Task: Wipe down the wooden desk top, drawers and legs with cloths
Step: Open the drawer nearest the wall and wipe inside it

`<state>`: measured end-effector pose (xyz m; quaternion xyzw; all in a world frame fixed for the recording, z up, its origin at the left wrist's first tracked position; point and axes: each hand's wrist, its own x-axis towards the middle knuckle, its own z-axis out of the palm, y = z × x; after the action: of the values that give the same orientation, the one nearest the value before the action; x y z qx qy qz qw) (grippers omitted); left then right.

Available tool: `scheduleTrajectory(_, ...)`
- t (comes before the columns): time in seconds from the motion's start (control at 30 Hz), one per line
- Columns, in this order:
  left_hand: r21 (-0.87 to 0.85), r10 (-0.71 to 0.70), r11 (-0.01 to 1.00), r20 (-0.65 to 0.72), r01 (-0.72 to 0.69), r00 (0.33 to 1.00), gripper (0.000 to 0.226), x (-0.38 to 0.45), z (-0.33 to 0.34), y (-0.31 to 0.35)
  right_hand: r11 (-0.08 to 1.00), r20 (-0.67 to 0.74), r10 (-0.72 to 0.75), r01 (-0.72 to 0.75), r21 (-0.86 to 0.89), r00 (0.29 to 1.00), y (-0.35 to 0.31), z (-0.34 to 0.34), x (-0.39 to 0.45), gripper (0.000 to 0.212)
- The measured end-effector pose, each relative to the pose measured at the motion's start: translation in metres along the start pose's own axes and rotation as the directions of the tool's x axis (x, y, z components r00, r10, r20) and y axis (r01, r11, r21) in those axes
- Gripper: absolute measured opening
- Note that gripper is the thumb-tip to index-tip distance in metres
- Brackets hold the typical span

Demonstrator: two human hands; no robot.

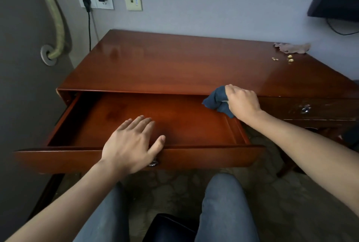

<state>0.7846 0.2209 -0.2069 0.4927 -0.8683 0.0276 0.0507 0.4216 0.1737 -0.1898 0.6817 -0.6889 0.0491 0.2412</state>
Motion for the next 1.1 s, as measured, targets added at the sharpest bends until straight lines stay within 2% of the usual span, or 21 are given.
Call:
scheduleTrajectory(0.1,-0.014,0.02,1.0,-0.015,-0.02,1.0,0.085,0.008,0.005,-0.001,0.959,0.168,0.283,-0.276,-0.063,0.944,0.002,-0.014,-0.015,0.032)
scheduleTrajectory(0.2,0.012,0.015,1.0,-0.036,-0.014,0.999,0.085,0.011,0.009,-0.004,0.837,0.413,0.45,-0.535,0.115,0.792,0.004,-0.011,-0.031,0.042)
scheduleTrajectory(0.27,0.031,0.007,1.0,-0.051,-0.005,0.999,0.085,0.012,0.01,-0.005,0.721,0.557,0.453,-0.653,0.23,0.696,0.007,-0.01,-0.043,0.047)
scheduleTrajectory(0.3,0.036,0.002,0.999,-0.066,0.0,0.998,0.085,0.014,0.011,-0.006,0.705,0.586,0.427,-0.66,0.261,0.688,0.009,-0.014,-0.049,0.045)
scheduleTrajectory(0.4,0.037,0.013,0.999,-0.08,-0.01,0.997,0.085,0.023,0.01,-0.008,0.764,0.63,0.327,-0.59,0.262,0.704,0.018,-0.028,-0.059,0.042)
scheduleTrajectory(0.47,0.03,0.019,0.999,-0.09,-0.017,0.996,0.088,0.03,0.009,-0.01,0.767,0.608,0.322,-0.576,0.283,0.726,0.025,-0.042,-0.059,0.042)
scheduleTrajectory(0.5,0.017,0.027,1.0,-0.093,-0.026,0.995,0.092,0.035,0.008,-0.011,0.747,0.551,0.357,-0.585,0.318,0.755,0.029,-0.048,-0.059,0.04)
scheduleTrajectory(0.57,-0.009,0.058,0.998,-0.084,-0.059,0.995,0.102,0.045,0.007,-0.016,0.659,0.367,0.49,-0.612,0.437,0.79,0.033,-0.061,-0.06,0.031)
scheduleTrajectory(0.63,0.0,0.114,0.993,-0.05,-0.114,0.992,0.115,0.057,0.005,-0.022,0.544,0.238,0.577,-0.585,0.601,0.781,0.033,-0.07,-0.061,0.023)
scheduleTrajectory(0.73,0.068,0.141,0.988,-0.012,-0.14,0.99,0.128,0.079,0.005,-0.032,0.356,0.267,0.572,-0.528,0.771,0.775,0.021,-0.074,-0.053,0.025)
scheduleTrajectory(0.87,0.131,0.082,0.989,-0.057,-0.074,0.995,0.134,0.102,0.01,-0.036,0.16,0.339,0.579,-0.511,0.844,0.742,0.002,-0.084,-0.013,0.034)
scheduleTrajectory(0.93,0.109,0.025,0.994,-0.034,-0.021,0.999,0.134,0.111,0.01,-0.039,0.157,0.299,0.582,-0.465,0.871,0.756,-0.007,-0.092,0.016,0.033)
scheduleTrajectory(1.0,0.08,-0.014,0.997,-0.043,0.018,0.999,0.125,0.118,0.009,-0.037,0.21,0.18,0.59,-0.364,0.907,0.787,-0.02,-0.097,0.042,0.033)
scheduleTrajectory(1.03,0.076,-0.024,0.997,-0.067,0.029,0.997,0.117,0.121,0.009,-0.035,0.278,0.091,0.571,-0.297,0.914,0.816,-0.025,-0.092,0.053,0.032)
scheduleTrajectory(1.07,0.075,-0.026,0.997,-0.104,0.034,0.994,0.109,0.123,0.009,-0.033,0.388,0.012,0.519,-0.249,0.888,0.854,-0.031,-0.082,0.062,0.03)
scheduleTrajectory(1.1,0.067,-0.023,0.997,-0.15,0.034,0.988,0.101,0.124,0.01,-0.031,0.522,-0.009,0.429,-0.24,0.819,0.903,-0.036,-0.07,0.067,0.03)
